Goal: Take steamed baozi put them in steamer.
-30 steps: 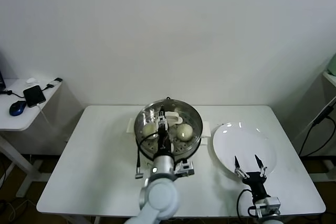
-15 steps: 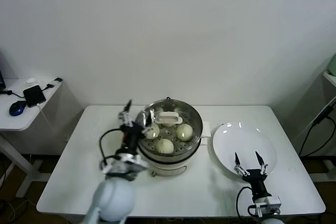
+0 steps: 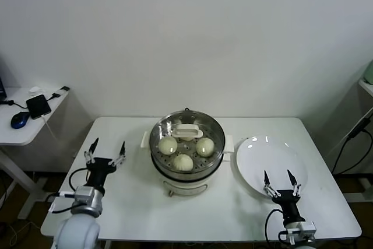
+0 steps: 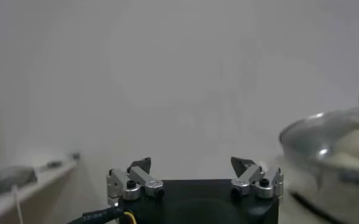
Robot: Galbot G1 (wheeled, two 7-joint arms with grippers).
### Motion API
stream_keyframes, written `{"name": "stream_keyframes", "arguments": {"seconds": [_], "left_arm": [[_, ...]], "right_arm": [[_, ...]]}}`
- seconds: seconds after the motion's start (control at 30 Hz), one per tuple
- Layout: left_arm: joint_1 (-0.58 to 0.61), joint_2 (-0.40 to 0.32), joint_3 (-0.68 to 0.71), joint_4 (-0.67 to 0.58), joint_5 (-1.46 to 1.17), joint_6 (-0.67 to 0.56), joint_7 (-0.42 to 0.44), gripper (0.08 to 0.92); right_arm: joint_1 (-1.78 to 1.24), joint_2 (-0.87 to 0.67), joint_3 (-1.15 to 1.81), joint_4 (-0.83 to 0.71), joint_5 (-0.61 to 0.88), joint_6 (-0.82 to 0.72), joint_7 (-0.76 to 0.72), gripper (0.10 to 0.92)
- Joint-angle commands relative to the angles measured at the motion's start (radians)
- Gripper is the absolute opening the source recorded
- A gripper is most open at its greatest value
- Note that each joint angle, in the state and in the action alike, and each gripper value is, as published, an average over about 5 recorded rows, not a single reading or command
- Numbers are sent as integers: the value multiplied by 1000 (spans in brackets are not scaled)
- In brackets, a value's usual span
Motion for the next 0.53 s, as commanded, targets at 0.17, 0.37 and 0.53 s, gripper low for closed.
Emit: {"name": "stream_keyframes", "arguments": {"seconds": [0.17,0.37,0.53], "left_arm": [[69,23,-49,230,-244,-188,31,823],[80,15,-44,214,-237,-193,38,823],[85,12,-43,205,-236,-195,42,823]], "right_arm": [[-3,-2,2,3,11,4,-5,823],[0,-4,-3,2,15,4,-7,823],[1,-5,-8,1,17,4,-8,823]]}}
